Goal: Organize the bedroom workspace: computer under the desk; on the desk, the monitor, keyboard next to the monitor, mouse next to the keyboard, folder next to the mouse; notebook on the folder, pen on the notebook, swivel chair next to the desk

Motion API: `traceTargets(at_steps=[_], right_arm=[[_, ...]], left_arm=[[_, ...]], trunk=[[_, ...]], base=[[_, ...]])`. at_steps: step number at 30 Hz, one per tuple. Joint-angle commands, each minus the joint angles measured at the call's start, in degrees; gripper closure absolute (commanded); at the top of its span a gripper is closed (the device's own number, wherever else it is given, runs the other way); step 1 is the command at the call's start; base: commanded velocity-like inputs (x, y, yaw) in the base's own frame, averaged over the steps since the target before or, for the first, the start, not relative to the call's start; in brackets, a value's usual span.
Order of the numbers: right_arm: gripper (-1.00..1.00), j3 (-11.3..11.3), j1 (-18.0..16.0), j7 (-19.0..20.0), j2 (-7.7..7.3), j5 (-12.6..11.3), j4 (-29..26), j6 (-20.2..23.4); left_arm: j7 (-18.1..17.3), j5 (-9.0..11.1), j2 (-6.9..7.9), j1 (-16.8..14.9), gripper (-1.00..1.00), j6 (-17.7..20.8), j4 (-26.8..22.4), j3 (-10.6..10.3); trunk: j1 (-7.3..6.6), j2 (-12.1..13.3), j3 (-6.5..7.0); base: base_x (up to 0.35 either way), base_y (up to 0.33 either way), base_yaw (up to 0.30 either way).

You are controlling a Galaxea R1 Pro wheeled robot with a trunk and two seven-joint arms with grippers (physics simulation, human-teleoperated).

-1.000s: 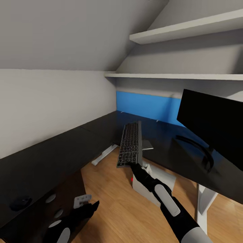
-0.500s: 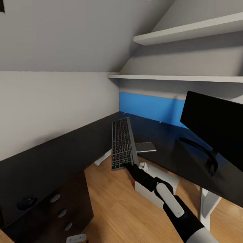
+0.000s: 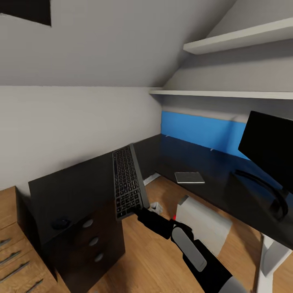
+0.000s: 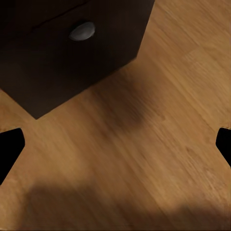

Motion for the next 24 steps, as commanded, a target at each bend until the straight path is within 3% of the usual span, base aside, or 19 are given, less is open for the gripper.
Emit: traceTargets(at_steps=[1, 6, 18, 24], right_arm=[[1.00, 0.74, -0.04, 0.09, 0.10, -0.28, -0.02, 0.23], [1.00, 2.53, -0.04, -0.06, 0.65, -0.22, 0.04, 0.31], [1.00, 3.32, -0.04, -0.11, 1.50, -0.33, 0.25, 0.37], [1.00, 2.99, -0.04, 0.47, 1.23, -0.83, 0.10, 0.73]], left_arm=[[0.57, 0.47, 0.07, -0.04, -1.00, -0.33, 0.17, -0.48], [0.85, 0.40, 0.25, -0.04, -1.00, -0.58, 1.28, -0.23], [0.83, 0.30, 0.19, -0.04, -1.00, -0.69, 1.36, -0.46], [0.81, 0.30, 0.13, -0.04, -1.00, -0.69, 1.36, -0.41]], trunk=[[-0.03, -0.03, -0.05], [-0.03, -0.03, -0.05], [-0.03, -0.03, -0.12], [-0.03, -0.03, -0.19]], base=[[-0.175, -0.085, 0.281], [-0.058, -0.028, 0.281], [-0.002, -0.001, 0.281], [0.000, 0.000, 0.082]])
